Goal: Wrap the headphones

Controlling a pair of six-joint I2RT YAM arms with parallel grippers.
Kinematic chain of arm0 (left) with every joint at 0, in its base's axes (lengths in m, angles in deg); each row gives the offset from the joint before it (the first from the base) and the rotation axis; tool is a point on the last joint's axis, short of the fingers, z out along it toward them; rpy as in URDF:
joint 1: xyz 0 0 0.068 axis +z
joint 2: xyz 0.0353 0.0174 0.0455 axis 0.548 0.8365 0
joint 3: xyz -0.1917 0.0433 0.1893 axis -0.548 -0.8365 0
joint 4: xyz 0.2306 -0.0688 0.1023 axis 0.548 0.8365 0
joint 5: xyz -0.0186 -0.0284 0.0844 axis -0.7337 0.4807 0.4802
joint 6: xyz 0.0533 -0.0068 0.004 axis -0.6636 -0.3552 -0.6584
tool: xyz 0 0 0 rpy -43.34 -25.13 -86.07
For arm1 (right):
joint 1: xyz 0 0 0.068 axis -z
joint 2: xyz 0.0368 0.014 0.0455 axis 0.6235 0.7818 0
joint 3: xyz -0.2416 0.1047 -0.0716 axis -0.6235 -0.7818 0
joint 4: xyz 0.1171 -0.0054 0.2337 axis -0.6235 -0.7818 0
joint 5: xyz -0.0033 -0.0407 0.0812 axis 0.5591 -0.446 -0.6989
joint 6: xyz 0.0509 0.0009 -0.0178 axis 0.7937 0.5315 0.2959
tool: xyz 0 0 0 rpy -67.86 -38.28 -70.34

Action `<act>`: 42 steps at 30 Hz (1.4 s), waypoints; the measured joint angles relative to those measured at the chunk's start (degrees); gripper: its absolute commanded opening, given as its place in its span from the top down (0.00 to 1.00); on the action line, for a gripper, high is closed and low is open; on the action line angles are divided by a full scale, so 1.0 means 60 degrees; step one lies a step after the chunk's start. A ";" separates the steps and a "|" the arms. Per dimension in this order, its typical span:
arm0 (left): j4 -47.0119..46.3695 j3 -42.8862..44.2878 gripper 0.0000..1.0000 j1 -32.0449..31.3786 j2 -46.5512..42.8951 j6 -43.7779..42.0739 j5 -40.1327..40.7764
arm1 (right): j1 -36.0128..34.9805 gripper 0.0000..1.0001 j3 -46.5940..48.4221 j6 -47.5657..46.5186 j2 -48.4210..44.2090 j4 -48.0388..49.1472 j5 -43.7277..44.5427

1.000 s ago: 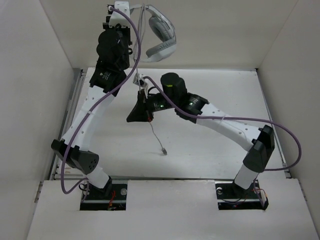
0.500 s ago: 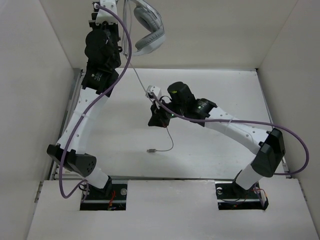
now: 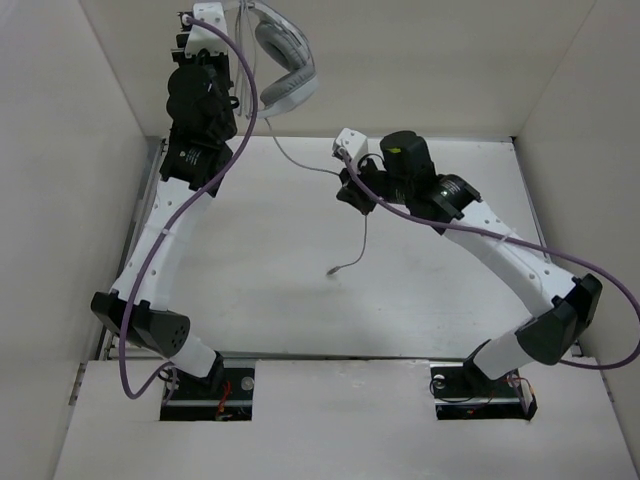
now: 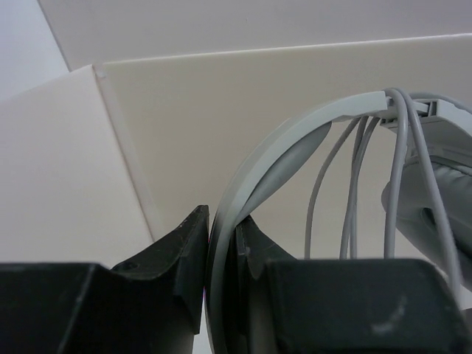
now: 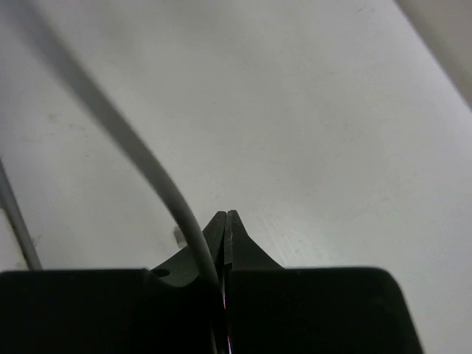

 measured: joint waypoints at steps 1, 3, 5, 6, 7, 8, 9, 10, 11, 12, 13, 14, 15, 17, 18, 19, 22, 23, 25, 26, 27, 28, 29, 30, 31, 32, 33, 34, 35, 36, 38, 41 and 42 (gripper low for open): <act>0.0015 -0.0015 1.00 0.0000 0.0000 -0.0011 0.0025 | -0.0015 0.96 0.0044 -0.0171 -0.0124 -0.0047 0.0186; 0.0000 -0.0069 1.00 -0.0004 0.0000 -0.0022 0.0073 | -0.0062 0.96 0.0113 -0.0444 -0.0273 -0.0087 0.0474; -0.0018 -0.0120 1.00 -0.0004 0.0004 -0.0018 0.0109 | -0.0069 0.96 0.0233 -0.0634 -0.0408 -0.0106 0.0674; -0.0025 -0.0146 1.00 0.0000 0.0004 -0.0018 0.0113 | -0.0080 0.96 0.0273 -0.0743 -0.0433 -0.0124 0.0783; -0.0022 -0.0168 1.00 0.0000 0.0004 -0.0022 0.0117 | -0.0098 0.97 0.0342 -0.0878 -0.0437 -0.0171 0.0933; -0.0036 -0.0211 1.00 0.0004 0.0004 -0.0029 0.0120 | -0.0124 0.97 0.0423 -0.1002 -0.0437 -0.0215 0.1067; -0.0080 -0.0284 1.00 0.0004 0.0004 -0.0029 0.0131 | -0.0138 0.97 0.0528 -0.1122 -0.0430 -0.0284 0.1173; -0.0084 -0.0331 1.00 0.0004 0.0004 -0.0025 0.0138 | -0.0168 0.97 0.0659 -0.1206 -0.0430 -0.0382 0.1257; -0.0091 -0.0382 1.00 0.0004 0.0004 -0.0022 0.0138 | -0.0186 0.97 0.0801 -0.1282 -0.0430 -0.0444 0.1319; -0.0076 -0.0426 1.00 0.0004 0.0011 -0.0022 0.0142 | -0.0211 0.97 0.0947 -0.1351 -0.0430 -0.0492 0.1366; -0.0066 -0.0430 1.00 0.0007 0.0025 -0.0022 0.0146 | -0.0251 0.97 0.1075 -0.1406 -0.0430 -0.0514 0.1435; -0.0058 -0.0426 1.00 0.0011 0.0051 -0.0022 0.0149 | -0.0331 0.97 0.1173 -0.1475 -0.0441 -0.0510 0.1508; -0.0044 -0.0404 1.00 0.0015 0.0084 0.0004 0.0160 | -0.0477 0.97 0.1217 -0.1555 -0.0448 -0.0510 0.1596; 0.0022 -0.0237 1.00 0.0015 0.0211 0.0109 0.0178 | -0.0863 0.97 0.1220 -0.1727 -0.0448 -0.0565 0.1741; 0.0066 -0.0080 1.00 0.0007 0.0310 0.0164 0.0178 | -0.1100 0.97 0.1220 -0.1829 -0.0419 -0.0605 0.1821; 0.0131 0.0124 1.00 -0.0004 0.0430 0.0211 0.0178 | -0.1370 0.97 0.1220 -0.1971 -0.0368 -0.0627 0.1938; 0.0226 0.0528 1.00 -0.0073 0.0656 0.0328 0.0182 | -0.2171 0.99 0.1231 -0.2510 -0.0127 -0.0630 0.2415; 0.0226 0.0594 1.00 -0.0109 0.0685 0.0364 0.0182 | -0.2419 0.99 0.1239 -0.2728 -0.0011 -0.0630 0.2605; 0.0226 0.0612 1.00 -0.0164 0.0688 0.0419 0.0182 | -0.2845 0.99 0.1275 -0.3147 0.0237 -0.0630 0.2987; 0.0229 0.0612 1.00 -0.0197 0.0688 0.0437 0.0178 | -0.3031 1.00 0.1300 -0.3359 0.0357 -0.0627 0.3173; 0.0248 0.0612 1.00 -0.0204 0.0692 0.0448 0.0178 | -0.3202 1.00 0.1330 -0.3566 0.0463 -0.0630 0.3362; 0.0273 0.0608 1.00 -0.0237 0.0699 0.0459 0.0175 | -0.3315 1.00 0.1351 -0.3738 0.0532 -0.0627 0.3504; 0.0277 0.0586 1.00 -0.0251 0.0699 0.0470 0.0171 | -0.3424 1.00 0.1399 -0.3952 0.0586 -0.0637 0.3690; 0.0259 0.0525 1.00 -0.0255 0.0699 0.0474 0.0168 | -0.3493 1.00 0.1464 -0.4248 0.0616 -0.0637 0.3934; 0.0251 0.0463 1.00 -0.0255 0.0699 0.0481 0.0175 | -0.3515 1.00 0.1548 -0.4328 0.0619 -0.0634 0.4000; 0.0200 0.0353 1.00 -0.0244 0.0699 0.0492 0.0175 | -0.3523 1.00 0.1676 -0.4513 0.0619 -0.0637 0.4149; 0.0178 0.0200 1.00 -0.0229 0.0696 0.0506 0.0178 | -0.3523 1.00 0.1851 -0.4677 0.0619 -0.0623 0.4299; 0.0168 0.0069 1.00 -0.0193 0.0696 0.0514 0.0175 | -0.3519 1.00 0.2044 -0.4834 0.0619 -0.0612 0.4448; 0.0135 -0.0131 1.00 -0.0178 0.0696 0.0517 0.0171 | -0.3486 1.00 0.2262 -0.5005 0.0619 -0.0601 0.4594; 0.0127 -0.0335 1.00 -0.0146 0.0696 0.0521 0.0175 | -0.3439 1.00 0.2473 -0.5176 0.0616 -0.0572 0.4725; 0.0142 -0.0750 1.00 -0.0095 0.0696 0.0525 0.0175 | -0.3297 1.00 0.2889 -0.5497 0.0579 -0.0466 0.4936; 0.0171 -0.1377 1.00 -0.0055 0.0696 0.0514 0.0178 | -0.3005 1.00 0.3384 -0.5887 0.0444 -0.0317 0.5176; 0.0197 -0.1563 1.00 -0.0051 0.0699 0.0510 0.0175 | -0.2900 1.00 0.3504 -0.6000 0.0386 -0.0262 0.5253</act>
